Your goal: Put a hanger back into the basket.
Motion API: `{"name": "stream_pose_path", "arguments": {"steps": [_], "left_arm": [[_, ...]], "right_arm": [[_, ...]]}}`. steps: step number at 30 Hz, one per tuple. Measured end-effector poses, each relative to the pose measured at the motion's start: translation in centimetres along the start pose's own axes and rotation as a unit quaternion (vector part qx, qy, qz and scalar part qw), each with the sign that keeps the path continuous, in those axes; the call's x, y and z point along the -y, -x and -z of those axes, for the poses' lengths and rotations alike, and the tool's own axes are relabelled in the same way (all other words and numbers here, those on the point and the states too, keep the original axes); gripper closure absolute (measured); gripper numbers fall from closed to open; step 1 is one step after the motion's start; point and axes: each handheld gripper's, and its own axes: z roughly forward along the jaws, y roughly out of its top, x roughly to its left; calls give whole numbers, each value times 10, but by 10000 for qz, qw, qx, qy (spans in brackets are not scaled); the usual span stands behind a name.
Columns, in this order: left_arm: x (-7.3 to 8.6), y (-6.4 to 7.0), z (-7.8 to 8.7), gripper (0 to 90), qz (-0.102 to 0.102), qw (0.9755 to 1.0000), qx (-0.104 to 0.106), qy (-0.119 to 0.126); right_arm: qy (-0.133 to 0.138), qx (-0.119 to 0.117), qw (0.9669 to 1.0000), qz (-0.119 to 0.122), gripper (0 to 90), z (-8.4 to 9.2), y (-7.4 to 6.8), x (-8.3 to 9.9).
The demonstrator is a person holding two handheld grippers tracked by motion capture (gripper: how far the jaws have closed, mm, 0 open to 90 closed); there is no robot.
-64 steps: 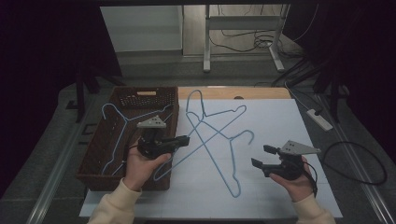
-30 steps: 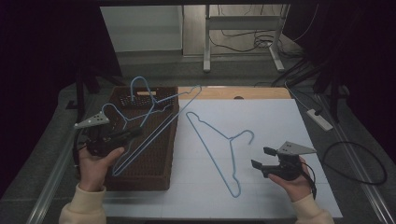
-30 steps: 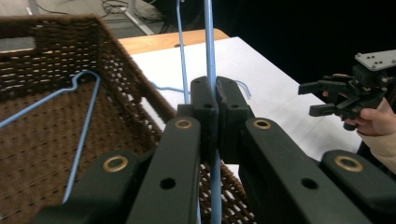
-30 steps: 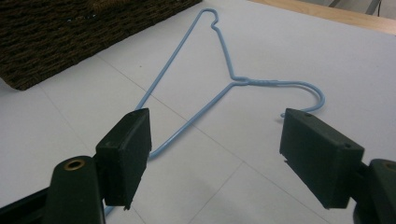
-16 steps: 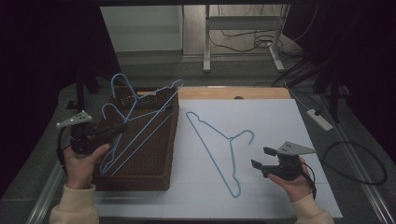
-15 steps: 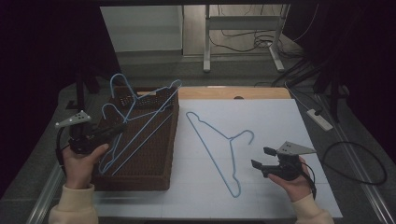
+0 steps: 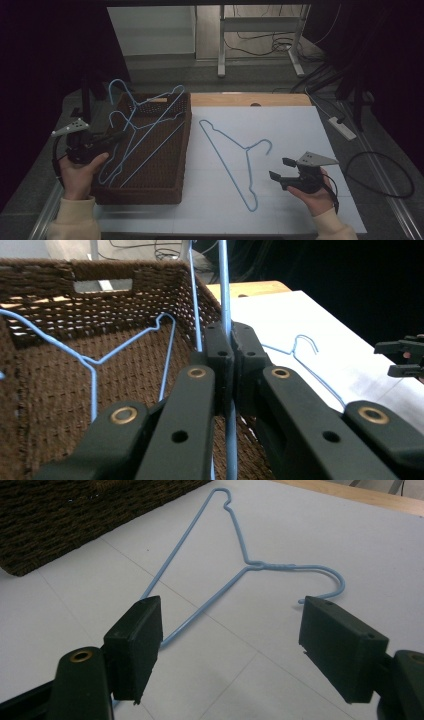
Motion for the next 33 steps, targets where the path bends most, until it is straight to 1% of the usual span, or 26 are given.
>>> {"name": "stream_pose_path", "arguments": {"steps": [2,3,4,8,10,12,13,17,18,19,20,21,22,24,28,30,33], "left_arm": [[0,-3,0,874,10,10000,-21,8],[0,-6,-1,875,26,10000,-40,-25],[0,-6,-1,875,26,10000,-40,-25],[3,-13,-5,875,50,9998,-92,-156],[4,-16,-6,875,87,9998,-89,-181],[5,-18,-7,875,44,9997,-81,-233],[6,-18,-8,874,7,9996,-71,-266],[7,-20,-11,874,-38,9990,-10,-452],[7,-21,-12,875,-37,9988,-11,-482],[9,-23,-15,875,-13,9983,14,-588],[9,-23,-15,875,-13,9983,14,-588],[9,-24,-17,875,2,9980,26,-637],[10,-26,-19,874,8,9976,25,-686],[13,-28,-23,874,49,9968,91,-793],[17,-30,-35,875,78,9944,181,-1035],[18,-30,-41,875,64,9929,188,-1170],[21,-33,-50,874,116,9899,158,-1401]], "right_arm": [[-3,1,10000,-4,259,0,0,0],[13,-6,10000,-17,259,0,0,0],[13,-6,10000,-17,259,0,0,0],[-1,1,10000,-11,259,-1,0,0],[-11,0,10000,-4,259,-1,0,0],[-12,-2,10000,6,259,-1,-1,0],[-10,-6,10000,6,259,-1,-1,0],[-16,-9,10000,0,259,-1,0,0],[-17,-10,10000,1,259,-1,0,0],[-22,-14,10000,1,259,-2,-1,0],[-22,-14,10000,1,259,-2,-1,0],[-21,-22,10000,0,259,-2,-1,0],[-23,-22,10000,1,259,-2,-1,0],[-26,-24,10000,6,259,-2,-1,0],[-65,-30,10000,-2,259,-3,0,1],[-78,-43,10000,4,259,-4,-1,1],[-100,-41,9999,23,259,-5,-1,1]]}}
